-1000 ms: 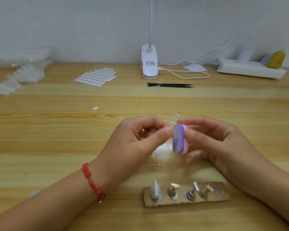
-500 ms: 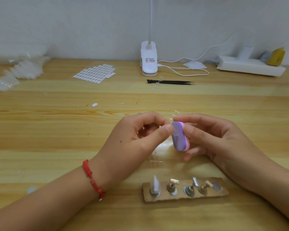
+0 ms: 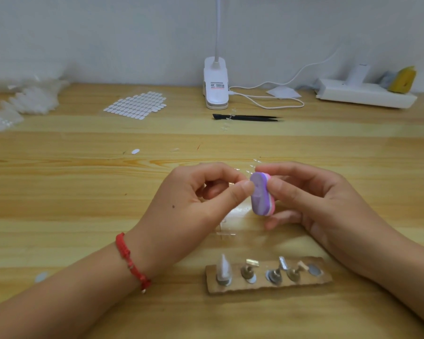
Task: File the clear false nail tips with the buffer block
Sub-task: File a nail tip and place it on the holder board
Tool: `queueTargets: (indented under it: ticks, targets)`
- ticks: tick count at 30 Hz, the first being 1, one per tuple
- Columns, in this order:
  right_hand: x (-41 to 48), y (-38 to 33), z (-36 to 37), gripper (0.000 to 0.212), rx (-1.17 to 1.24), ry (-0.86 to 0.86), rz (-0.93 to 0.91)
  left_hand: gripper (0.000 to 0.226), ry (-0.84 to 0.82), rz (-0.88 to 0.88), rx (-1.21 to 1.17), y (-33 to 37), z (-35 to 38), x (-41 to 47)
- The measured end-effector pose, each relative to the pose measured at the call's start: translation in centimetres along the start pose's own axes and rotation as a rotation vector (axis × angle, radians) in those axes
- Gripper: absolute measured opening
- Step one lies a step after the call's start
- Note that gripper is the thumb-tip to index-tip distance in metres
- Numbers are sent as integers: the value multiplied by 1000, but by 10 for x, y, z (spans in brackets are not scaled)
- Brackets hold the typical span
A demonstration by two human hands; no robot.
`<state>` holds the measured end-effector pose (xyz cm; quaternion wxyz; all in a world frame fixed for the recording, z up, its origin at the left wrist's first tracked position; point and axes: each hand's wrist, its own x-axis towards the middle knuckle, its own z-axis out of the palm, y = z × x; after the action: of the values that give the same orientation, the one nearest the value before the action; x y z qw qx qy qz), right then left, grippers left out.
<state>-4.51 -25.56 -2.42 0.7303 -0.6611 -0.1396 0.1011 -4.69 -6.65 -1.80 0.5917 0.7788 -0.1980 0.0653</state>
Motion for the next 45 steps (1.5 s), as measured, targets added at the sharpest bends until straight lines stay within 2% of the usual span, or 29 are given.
queueTargets:
  ticks: [3, 12, 16, 22, 26, 30, 33, 37, 40, 45]
  targets:
    - [0, -1, 1, 27, 6, -11, 5, 18, 56, -20, -34, 0, -2, 1]
    - [-1, -3, 2, 26, 47, 17, 12, 15, 87, -18, -29, -1, -2, 2]
    - [-1, -5, 2, 26, 59, 25, 21, 15, 28, -39, -49, -1, -2, 1]
    - [-1, -5, 3, 25, 61, 34, 9, 13, 18, -27, -50, 0, -3, 1]
    - [-2, -7, 5, 24, -11, -28, 17, 14, 17, -7, -41, 1, -3, 0]
    - [-2, -6, 4, 22, 43, 21, 18, 13, 15, 0, -37, 2, -2, 0]
    - [-3, -7, 5, 26, 24, -41, 19, 13, 22, 6, -40, 1, -2, -1]
    - [-2, -7, 4, 22, 61, 14, 20, 13, 12, 3, -43, 2, -3, 0]
    - [-2, -8, 5, 21, 27, -34, 21, 14, 9, 3, -35, 3, -4, -1]
    - [-1, -7, 4, 23, 36, -4, 27, 16, -20, 9, -20, 3, -3, -1]
